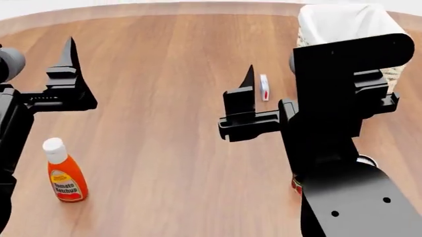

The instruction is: Pick up the alphabet soup and the cream cheese box, and put them in the basket.

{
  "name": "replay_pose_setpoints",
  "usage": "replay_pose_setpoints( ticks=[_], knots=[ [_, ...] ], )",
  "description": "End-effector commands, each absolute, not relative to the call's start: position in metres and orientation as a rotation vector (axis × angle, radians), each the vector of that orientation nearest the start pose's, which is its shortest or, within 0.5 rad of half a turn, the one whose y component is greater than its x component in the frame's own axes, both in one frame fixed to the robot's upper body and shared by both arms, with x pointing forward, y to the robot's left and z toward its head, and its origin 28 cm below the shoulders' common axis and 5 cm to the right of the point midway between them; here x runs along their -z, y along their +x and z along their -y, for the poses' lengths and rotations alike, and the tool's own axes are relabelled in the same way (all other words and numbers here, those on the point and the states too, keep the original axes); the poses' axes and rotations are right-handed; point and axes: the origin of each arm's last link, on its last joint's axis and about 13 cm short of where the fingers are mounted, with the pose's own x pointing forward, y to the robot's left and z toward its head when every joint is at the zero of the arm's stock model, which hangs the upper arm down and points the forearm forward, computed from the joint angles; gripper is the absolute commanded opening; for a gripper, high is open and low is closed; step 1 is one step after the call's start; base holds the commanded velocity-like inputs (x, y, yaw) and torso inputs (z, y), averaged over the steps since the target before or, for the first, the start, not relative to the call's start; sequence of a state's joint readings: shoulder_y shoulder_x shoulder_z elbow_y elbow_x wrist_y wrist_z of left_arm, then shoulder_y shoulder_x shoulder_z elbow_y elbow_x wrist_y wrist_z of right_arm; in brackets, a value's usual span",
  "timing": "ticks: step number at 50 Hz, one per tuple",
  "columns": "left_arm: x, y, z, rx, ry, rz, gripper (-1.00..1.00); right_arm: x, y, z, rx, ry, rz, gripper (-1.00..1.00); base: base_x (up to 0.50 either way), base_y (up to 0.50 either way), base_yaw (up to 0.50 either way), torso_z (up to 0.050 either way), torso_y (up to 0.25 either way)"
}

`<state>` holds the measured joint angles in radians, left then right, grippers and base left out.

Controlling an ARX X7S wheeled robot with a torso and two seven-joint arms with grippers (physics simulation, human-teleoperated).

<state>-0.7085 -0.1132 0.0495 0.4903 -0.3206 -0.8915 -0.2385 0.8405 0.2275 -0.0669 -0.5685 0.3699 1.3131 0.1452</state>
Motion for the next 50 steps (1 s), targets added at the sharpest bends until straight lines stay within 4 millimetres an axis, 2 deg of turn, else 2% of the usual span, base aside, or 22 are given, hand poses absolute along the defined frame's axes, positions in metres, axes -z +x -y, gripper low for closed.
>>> replay_pose_setpoints(
  ticks=[1,50],
  knots=[
    [-0.2397,0.2811,-0.1998,0.026,-0.057,0.309,1.0,-0.2597,0.273,0.1109,-0.108,-0.142,0.072,1.0,0.5,0.0,0.0,0.0,0.0],
    [-0.2438,0.2787,-0.2,0.019,-0.054,0.339,1.0,-0.2584,0.2715,0.1101,-0.121,-0.159,0.058,1.0,0.5,0.0,0.0,0.0,0.001]
  ],
)
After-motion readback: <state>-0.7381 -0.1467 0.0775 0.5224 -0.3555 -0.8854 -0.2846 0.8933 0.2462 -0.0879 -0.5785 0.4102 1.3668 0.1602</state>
